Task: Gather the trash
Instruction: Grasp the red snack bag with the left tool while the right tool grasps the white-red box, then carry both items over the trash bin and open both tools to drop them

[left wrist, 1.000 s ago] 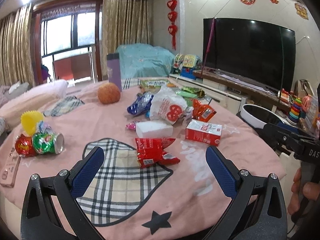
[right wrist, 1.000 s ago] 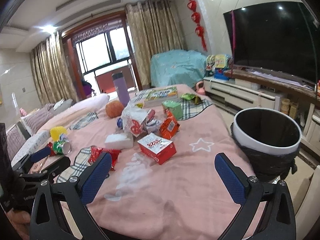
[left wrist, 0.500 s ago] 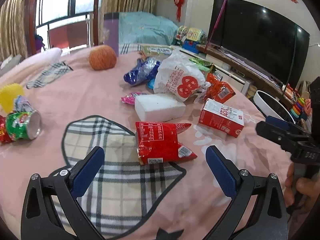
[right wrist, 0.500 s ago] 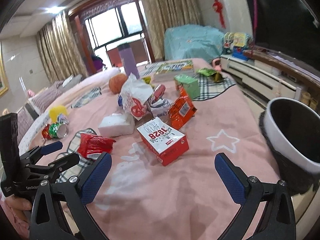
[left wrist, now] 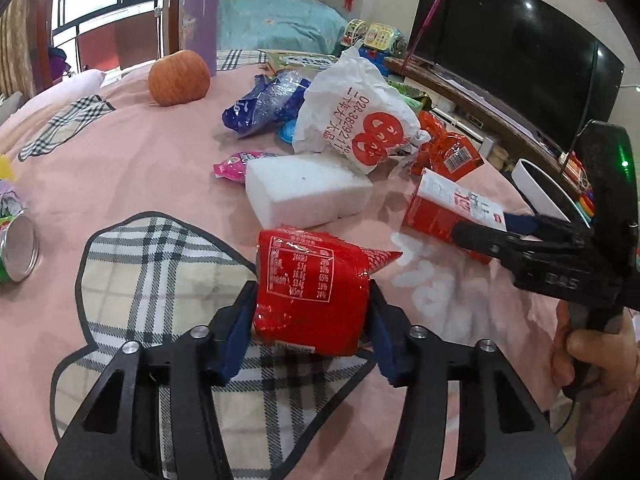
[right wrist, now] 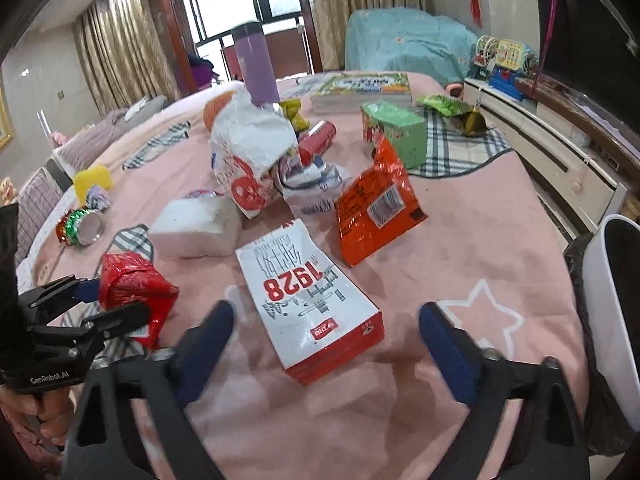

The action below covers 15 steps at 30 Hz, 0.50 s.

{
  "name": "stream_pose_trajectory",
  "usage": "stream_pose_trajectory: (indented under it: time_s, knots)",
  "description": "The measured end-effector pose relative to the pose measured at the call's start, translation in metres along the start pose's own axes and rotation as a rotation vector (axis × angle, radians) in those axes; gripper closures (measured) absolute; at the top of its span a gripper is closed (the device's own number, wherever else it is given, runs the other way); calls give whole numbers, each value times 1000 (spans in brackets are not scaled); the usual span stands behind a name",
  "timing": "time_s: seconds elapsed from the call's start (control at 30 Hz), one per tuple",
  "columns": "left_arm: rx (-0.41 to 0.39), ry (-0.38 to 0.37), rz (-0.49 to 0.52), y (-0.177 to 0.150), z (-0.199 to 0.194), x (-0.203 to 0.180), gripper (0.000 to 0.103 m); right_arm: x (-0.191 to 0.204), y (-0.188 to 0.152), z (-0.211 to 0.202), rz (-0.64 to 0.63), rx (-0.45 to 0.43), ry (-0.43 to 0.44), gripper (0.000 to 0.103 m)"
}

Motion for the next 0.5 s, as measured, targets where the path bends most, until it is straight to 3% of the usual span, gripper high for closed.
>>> stream_pose_trajectory:
  time_s: [0.03, 0.1, 0.5]
  knots:
    - [-2, -4, 3, 0, 0, -1, 58, 0, -2, 3, 0, 13, 2, 42]
    - [-16, -13, 12, 2, -4, -5, 60, -3, -6, 1, 12, 11, -3, 44]
    - [-47, -115, 122, 11, -15, -69, 60, -39, -36, -69, 193, -128, -33, 45]
Point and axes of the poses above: each gripper's, at about its wrist camera, not at the fingertips, and z roughly the way its jaws point, x to its left, y to its top, the point moved 9 cm from there along z, roughly the way its jaws point, and after that the axes turned 3 degrees about x, right-handed, at the moved point
